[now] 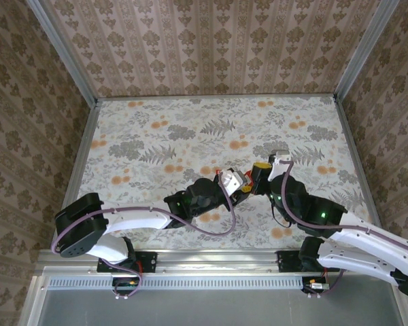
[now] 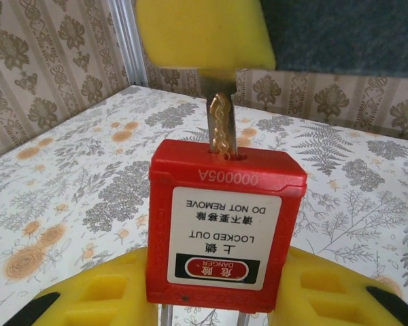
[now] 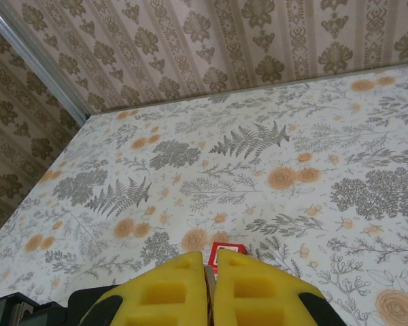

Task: Unlock with the key

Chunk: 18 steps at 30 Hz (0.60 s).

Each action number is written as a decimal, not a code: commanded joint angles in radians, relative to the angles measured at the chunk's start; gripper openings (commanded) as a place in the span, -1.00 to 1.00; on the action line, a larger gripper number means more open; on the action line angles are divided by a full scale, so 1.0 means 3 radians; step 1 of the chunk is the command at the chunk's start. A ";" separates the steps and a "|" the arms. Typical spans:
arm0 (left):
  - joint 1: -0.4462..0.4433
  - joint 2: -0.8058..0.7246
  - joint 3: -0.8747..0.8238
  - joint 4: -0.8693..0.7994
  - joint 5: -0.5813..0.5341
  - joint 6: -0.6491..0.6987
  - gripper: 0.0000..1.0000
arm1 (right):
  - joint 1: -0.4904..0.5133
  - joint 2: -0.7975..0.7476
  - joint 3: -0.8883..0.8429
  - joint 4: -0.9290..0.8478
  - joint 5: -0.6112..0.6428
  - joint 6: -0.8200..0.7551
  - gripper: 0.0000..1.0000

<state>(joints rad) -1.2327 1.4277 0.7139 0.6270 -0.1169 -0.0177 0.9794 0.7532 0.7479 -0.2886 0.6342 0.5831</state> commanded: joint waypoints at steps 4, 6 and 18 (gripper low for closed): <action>-0.0048 -0.0249 0.0107 0.0529 0.0277 -0.0126 -0.61 | -0.0069 -0.0065 -0.0238 -0.0108 -0.0249 0.0195 -1.00; -0.0042 -0.0266 0.0119 0.0588 0.0283 -0.0135 -0.61 | -0.0070 -0.0037 -0.0332 -0.0024 -0.0324 0.0318 -1.00; 0.0016 -0.0265 0.0246 0.0789 0.0285 0.0023 -0.60 | 0.0008 0.0305 -0.0586 0.0256 -0.0637 0.0697 -1.00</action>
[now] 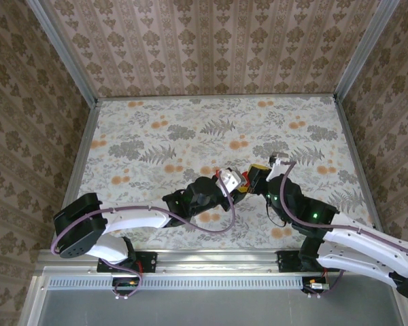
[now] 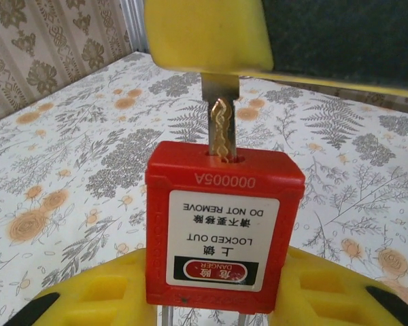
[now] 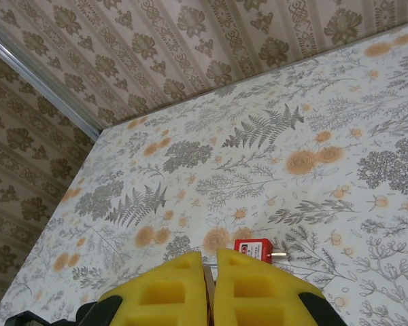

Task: Unlock with the key

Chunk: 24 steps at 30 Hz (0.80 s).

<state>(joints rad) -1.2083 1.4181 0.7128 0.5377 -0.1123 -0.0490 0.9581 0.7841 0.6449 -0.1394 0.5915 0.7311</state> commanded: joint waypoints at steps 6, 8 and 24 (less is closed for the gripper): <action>0.0019 -0.0222 0.0312 0.1157 0.0406 0.0182 -0.60 | 0.0129 0.0310 -0.0339 -0.0151 -0.0731 0.0267 -1.00; 0.0019 -0.0212 0.0338 0.1153 0.0452 0.0223 -0.60 | 0.0130 0.0342 -0.0340 -0.0170 -0.0799 0.0242 -1.00; 0.0111 -0.0252 0.0455 0.1319 0.0540 0.0282 -0.62 | 0.0176 0.0553 -0.0635 0.0203 -0.1140 0.0391 -1.00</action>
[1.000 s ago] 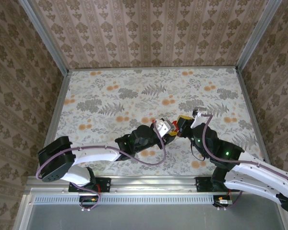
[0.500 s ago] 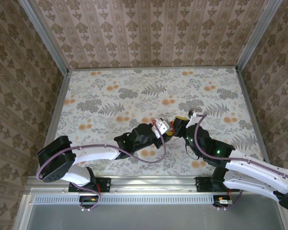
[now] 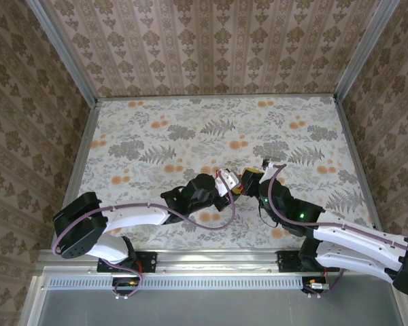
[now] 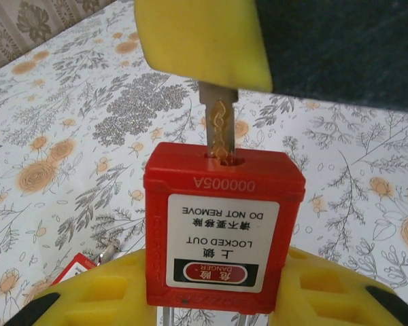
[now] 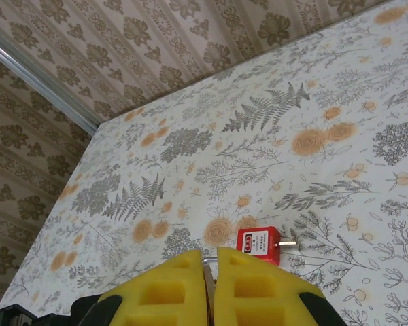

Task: Unlock with the key

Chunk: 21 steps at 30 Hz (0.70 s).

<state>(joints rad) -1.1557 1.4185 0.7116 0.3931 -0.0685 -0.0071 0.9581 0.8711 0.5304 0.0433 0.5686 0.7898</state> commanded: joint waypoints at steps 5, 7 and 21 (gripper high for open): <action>-0.0059 -0.0155 0.0565 0.1863 0.0433 0.0151 -0.63 | 0.0211 0.0481 -0.0242 -0.0209 -0.1224 0.0299 -1.00; -0.0054 -0.0132 0.0587 0.1906 0.0438 0.0156 -0.63 | 0.0212 0.0511 -0.0274 -0.0097 -0.1259 0.0363 -1.00; -0.0049 -0.0123 0.0343 0.1811 0.0350 0.0069 -0.63 | 0.0093 -0.0015 -0.0069 -0.0695 -0.1072 0.0147 -0.96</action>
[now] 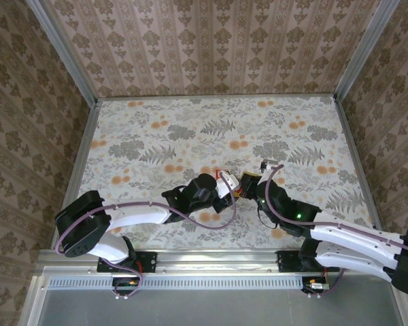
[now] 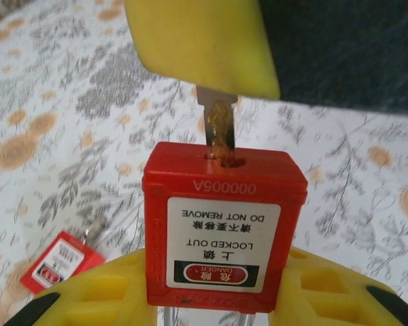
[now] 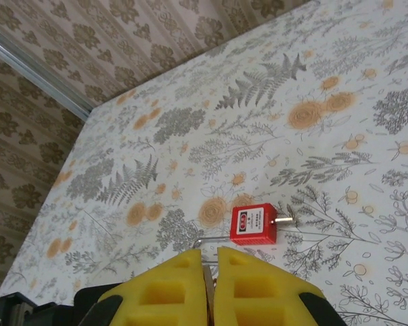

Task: Unlock with the key

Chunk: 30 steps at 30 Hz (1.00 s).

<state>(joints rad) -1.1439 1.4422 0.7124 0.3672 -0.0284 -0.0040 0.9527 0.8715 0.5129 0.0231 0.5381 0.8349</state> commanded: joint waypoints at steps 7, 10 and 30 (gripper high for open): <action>-0.0160 -0.0157 0.0146 0.1766 0.0266 -0.0043 -0.63 | -0.0295 -0.0349 0.0127 -0.0798 -0.0931 -0.0033 -1.00; -0.0211 -0.0043 0.0142 0.1558 0.0250 -0.0013 -0.63 | -0.0350 -0.0319 0.0378 -0.0992 -0.0838 -0.0242 -1.00; -0.0242 0.0296 0.0275 0.1227 0.0146 -0.0129 -0.66 | -0.0565 -0.0023 0.0783 -0.1271 -0.0818 -0.0689 -0.97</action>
<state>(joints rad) -1.1854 1.5517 0.7418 0.6170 -0.0299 -0.0498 0.7742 0.8398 0.7403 -0.3489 0.3649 0.6235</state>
